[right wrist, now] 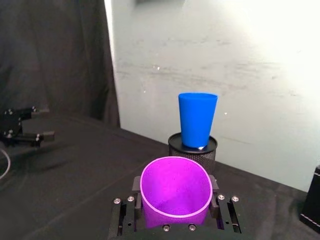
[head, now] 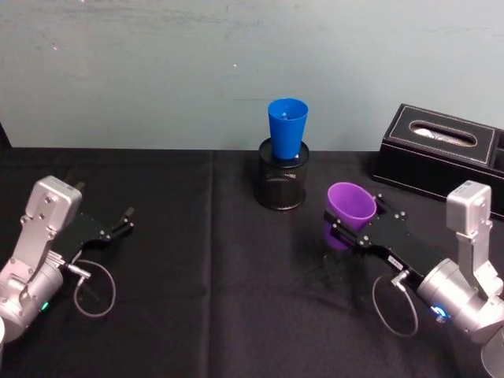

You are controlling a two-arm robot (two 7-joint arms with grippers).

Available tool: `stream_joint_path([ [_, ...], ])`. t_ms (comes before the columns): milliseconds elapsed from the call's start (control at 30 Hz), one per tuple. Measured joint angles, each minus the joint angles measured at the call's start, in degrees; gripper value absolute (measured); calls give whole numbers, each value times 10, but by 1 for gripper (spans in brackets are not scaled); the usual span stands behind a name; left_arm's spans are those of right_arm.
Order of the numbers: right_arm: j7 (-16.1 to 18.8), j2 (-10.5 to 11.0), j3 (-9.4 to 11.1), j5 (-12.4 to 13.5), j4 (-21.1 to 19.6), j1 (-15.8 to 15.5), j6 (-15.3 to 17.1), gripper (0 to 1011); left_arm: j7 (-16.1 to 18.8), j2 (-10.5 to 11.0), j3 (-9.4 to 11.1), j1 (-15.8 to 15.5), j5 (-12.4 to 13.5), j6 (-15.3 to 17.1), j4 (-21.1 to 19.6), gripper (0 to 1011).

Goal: Pick up one cup with a gripper and tap it against the other cup.

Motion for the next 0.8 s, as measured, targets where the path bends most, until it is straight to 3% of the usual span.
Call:
stream_joint_path([
  [267,-11,-4,13,6,-22,-13,7,734,0,0,0,0,0,0,0,1011],
  [800,-11,-4,14,5,-23,-14,8,734,0,0,0,0,0,0,0,1011],
])
